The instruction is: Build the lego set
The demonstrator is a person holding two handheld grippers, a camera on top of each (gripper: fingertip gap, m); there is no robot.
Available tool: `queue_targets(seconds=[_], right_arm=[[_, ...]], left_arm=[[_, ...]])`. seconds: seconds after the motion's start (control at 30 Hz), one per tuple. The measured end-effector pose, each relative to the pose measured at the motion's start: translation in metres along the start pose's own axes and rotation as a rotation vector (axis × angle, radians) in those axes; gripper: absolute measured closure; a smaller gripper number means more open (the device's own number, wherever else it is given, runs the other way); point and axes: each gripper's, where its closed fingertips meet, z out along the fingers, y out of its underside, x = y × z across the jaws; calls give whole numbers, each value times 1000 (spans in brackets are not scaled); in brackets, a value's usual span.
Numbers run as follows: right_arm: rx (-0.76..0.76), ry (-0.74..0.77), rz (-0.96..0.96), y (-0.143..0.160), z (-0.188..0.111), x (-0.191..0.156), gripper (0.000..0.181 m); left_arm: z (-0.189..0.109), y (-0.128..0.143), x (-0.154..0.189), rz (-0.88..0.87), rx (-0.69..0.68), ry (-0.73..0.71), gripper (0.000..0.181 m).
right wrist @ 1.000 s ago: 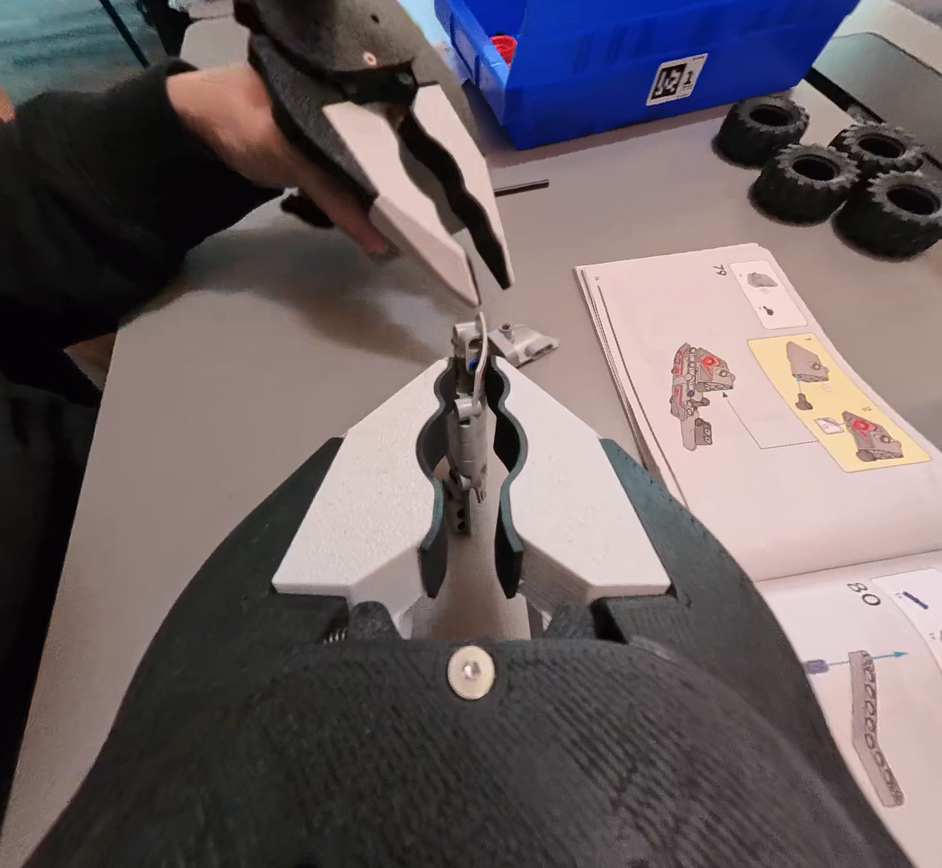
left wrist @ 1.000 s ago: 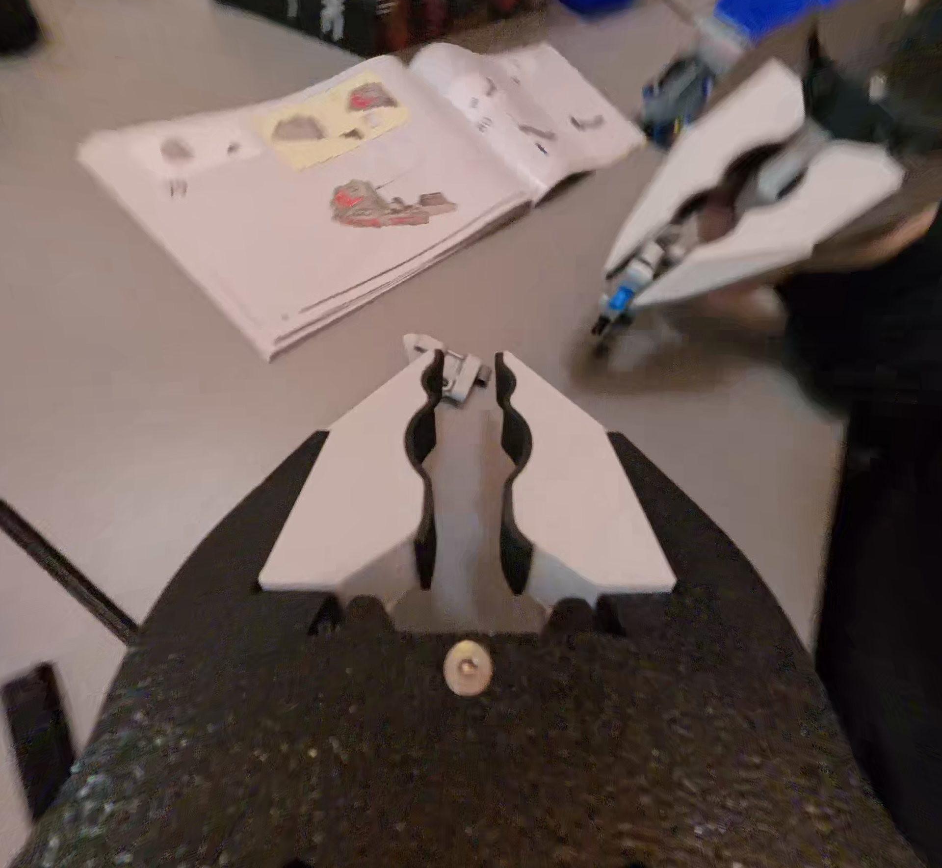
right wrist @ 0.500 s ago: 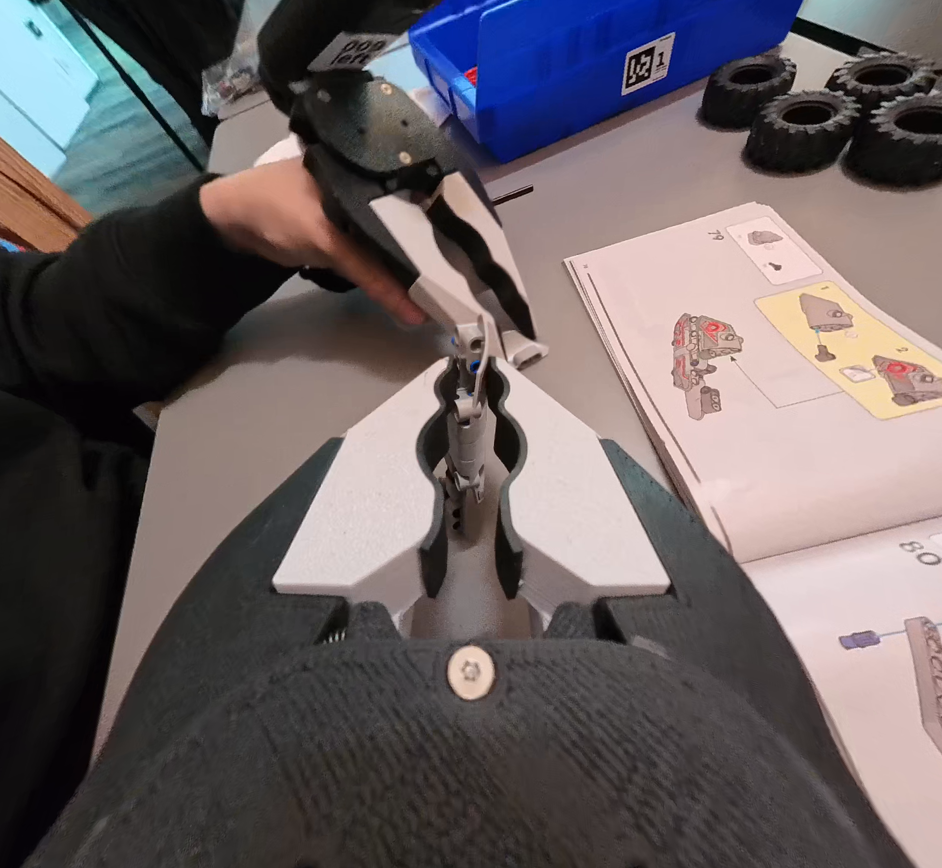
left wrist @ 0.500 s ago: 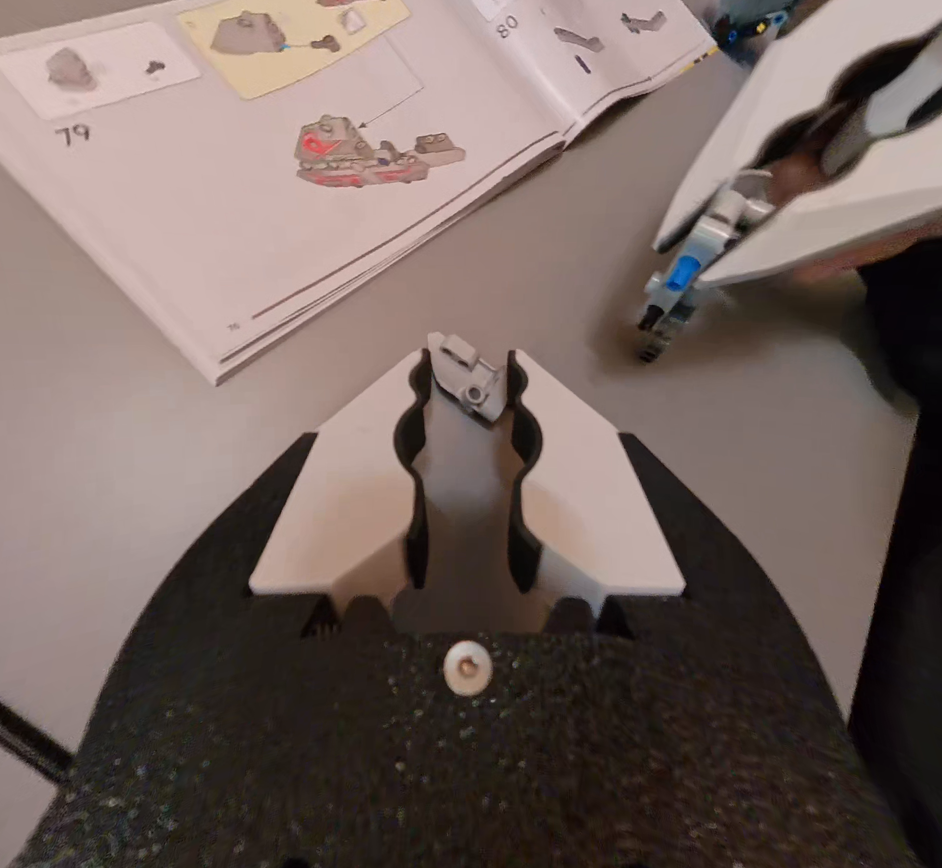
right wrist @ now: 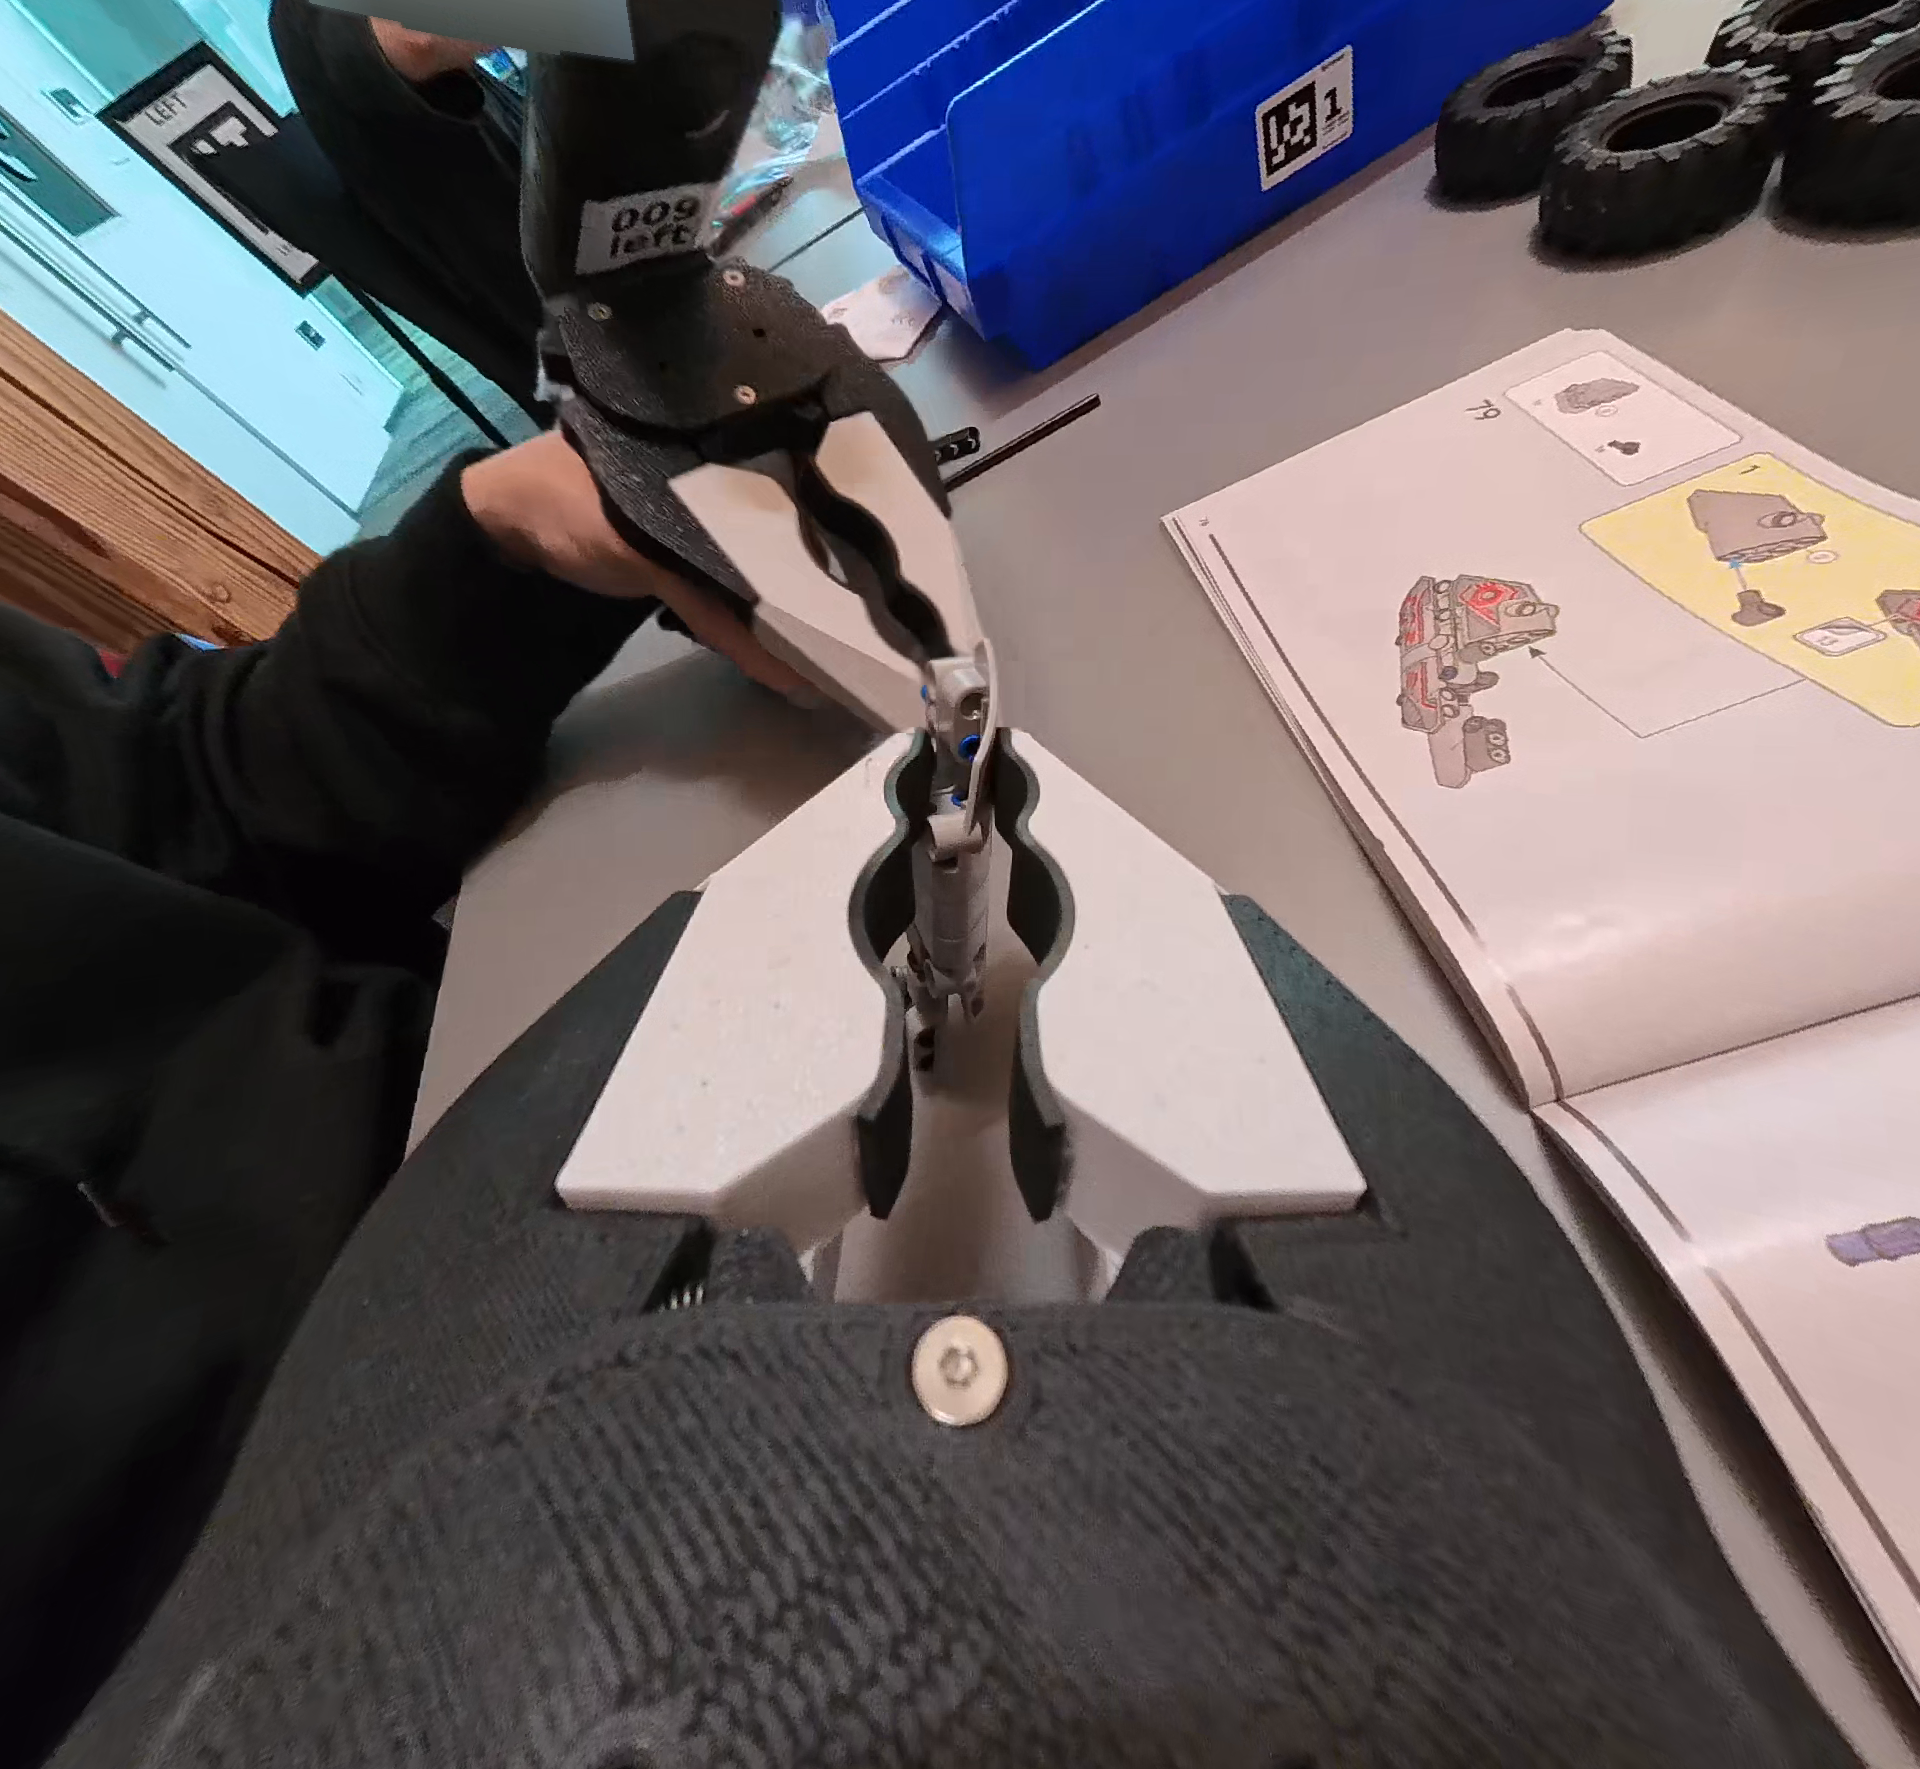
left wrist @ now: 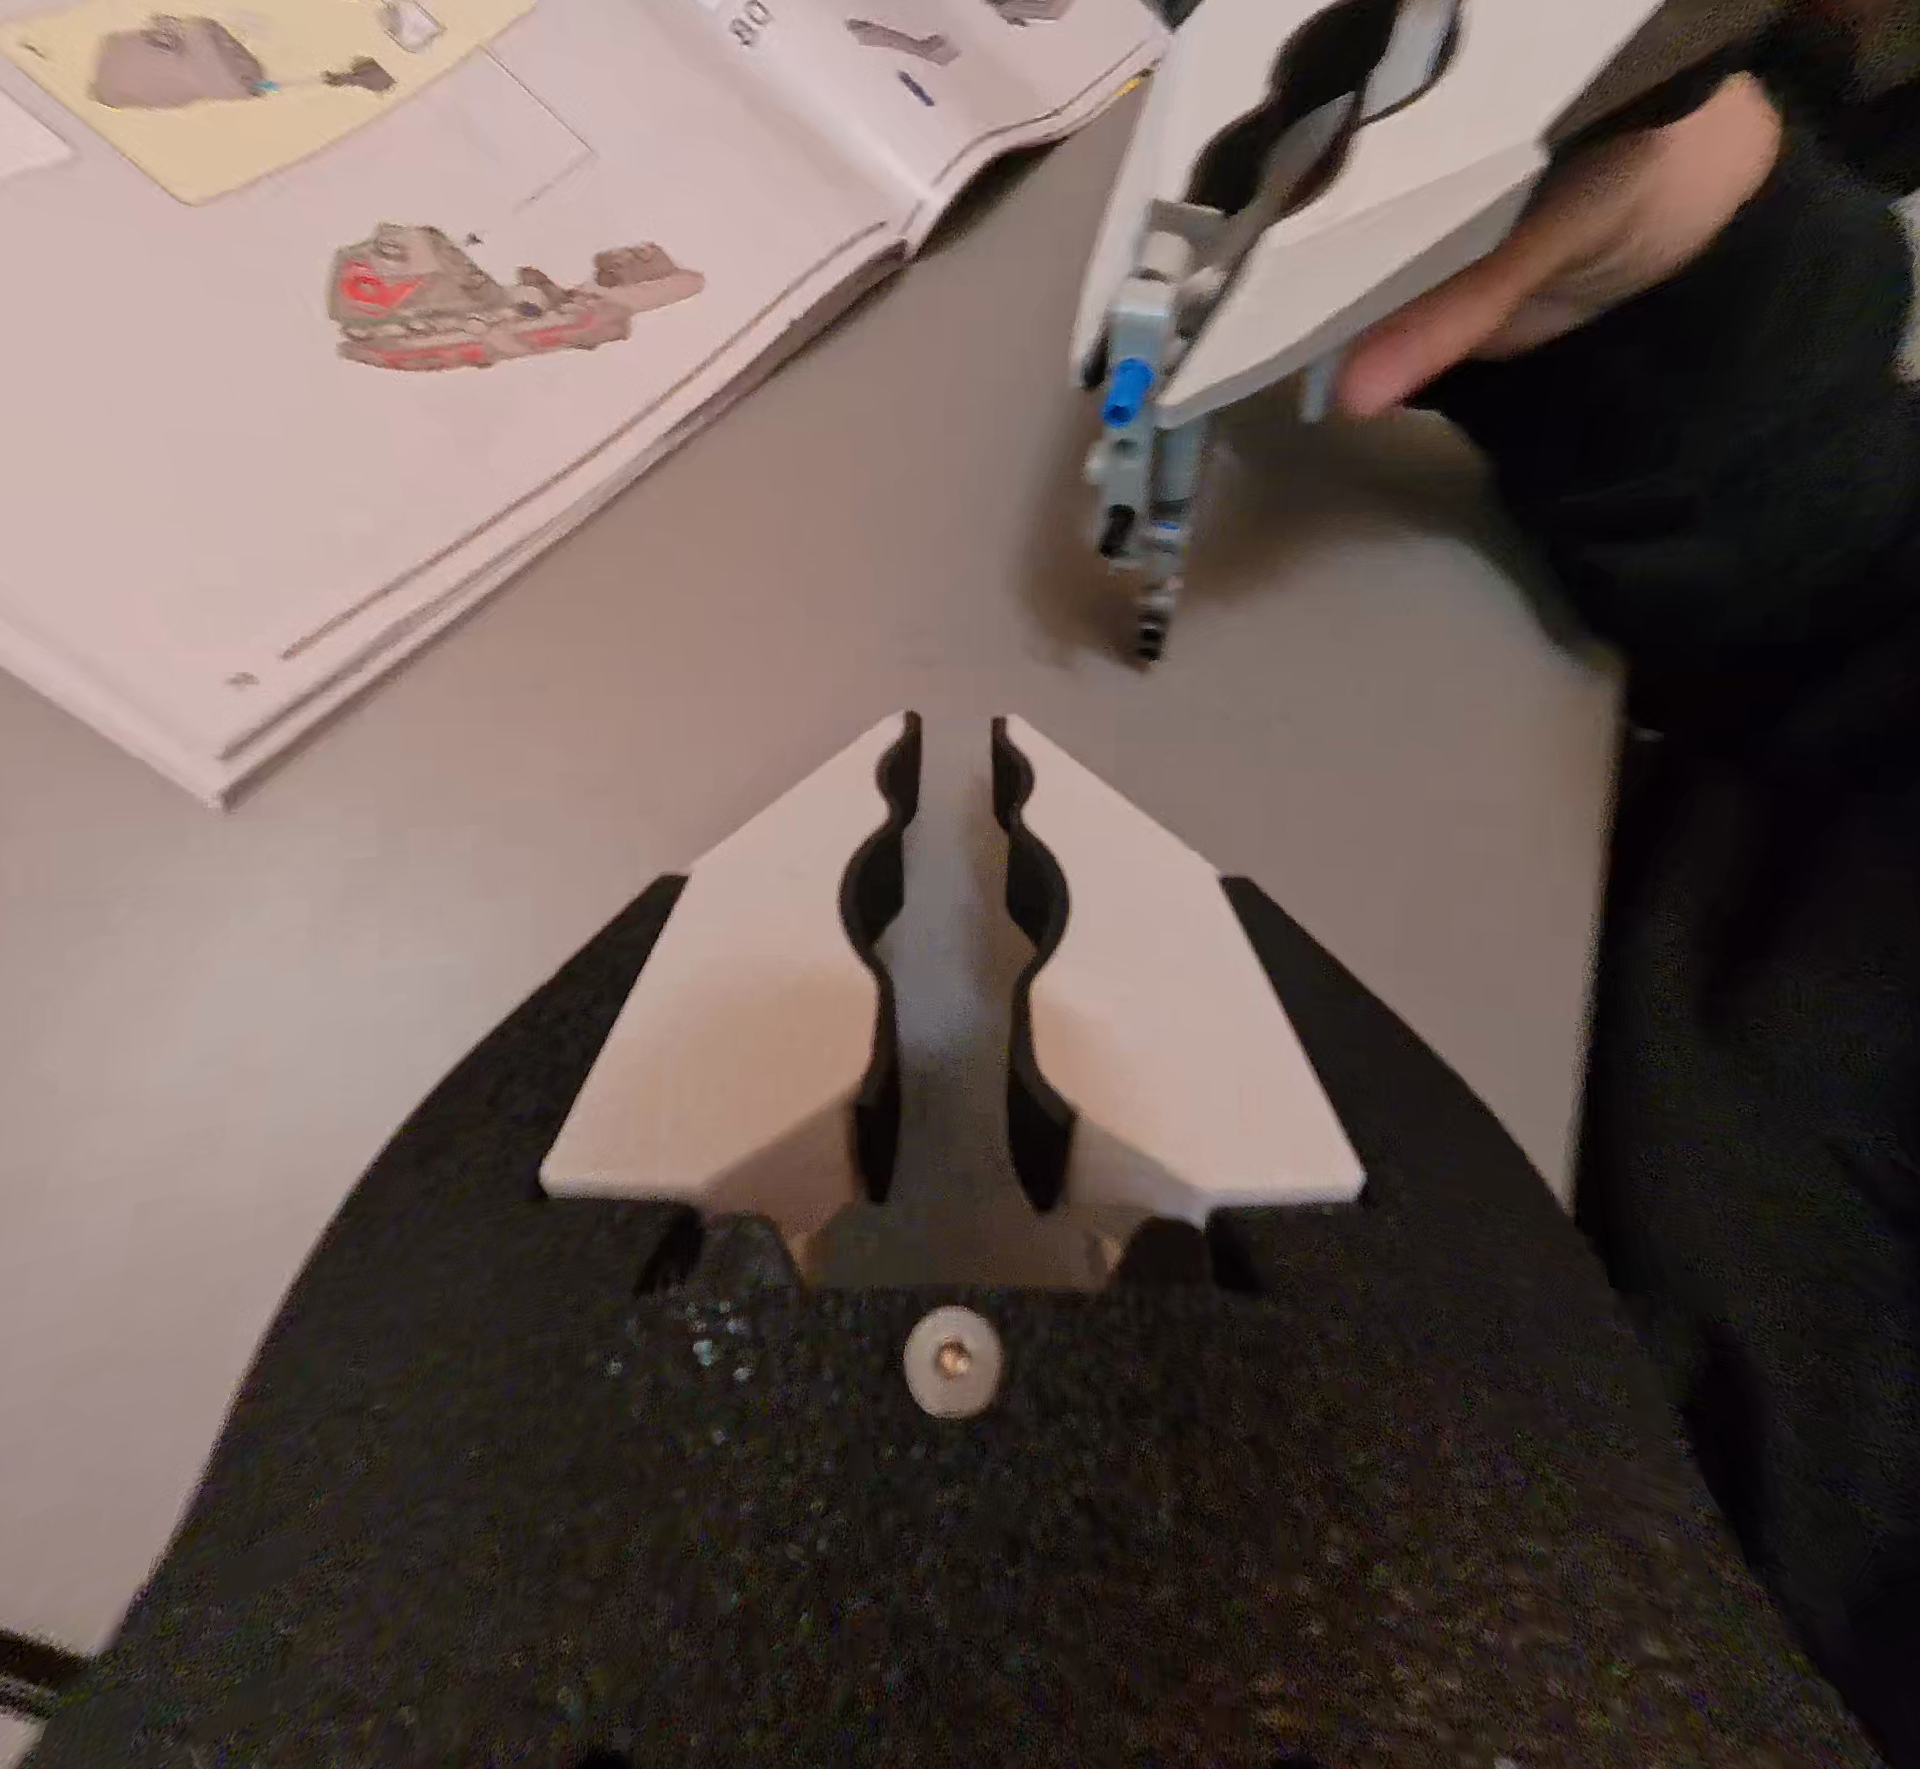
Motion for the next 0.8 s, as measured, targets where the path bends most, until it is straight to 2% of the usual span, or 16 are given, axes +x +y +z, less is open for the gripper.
queue_targets(seconds=[0.1,0.23,0.33,0.5,0.67,0.8], right_arm=[[4,-1,-1,-1,-2,0,172],[-3,-21,-1,1,1,-4,172],[-6,-31,-6,1,3,-7,172],[6,-34,0,0,1,-6,172],[41,-60,16,-5,-2,-9,172],[54,-57,9,-6,-3,-9,172]], left_arm=[[-7,16,14,-55,-98,65,164],[-2,32,24,-71,-211,61,159],[5,37,25,35,-281,-21,165],[8,40,24,337,-382,-231,179],[11,36,18,373,-286,-261,181],[-1,22,7,221,-98,-280,181]])
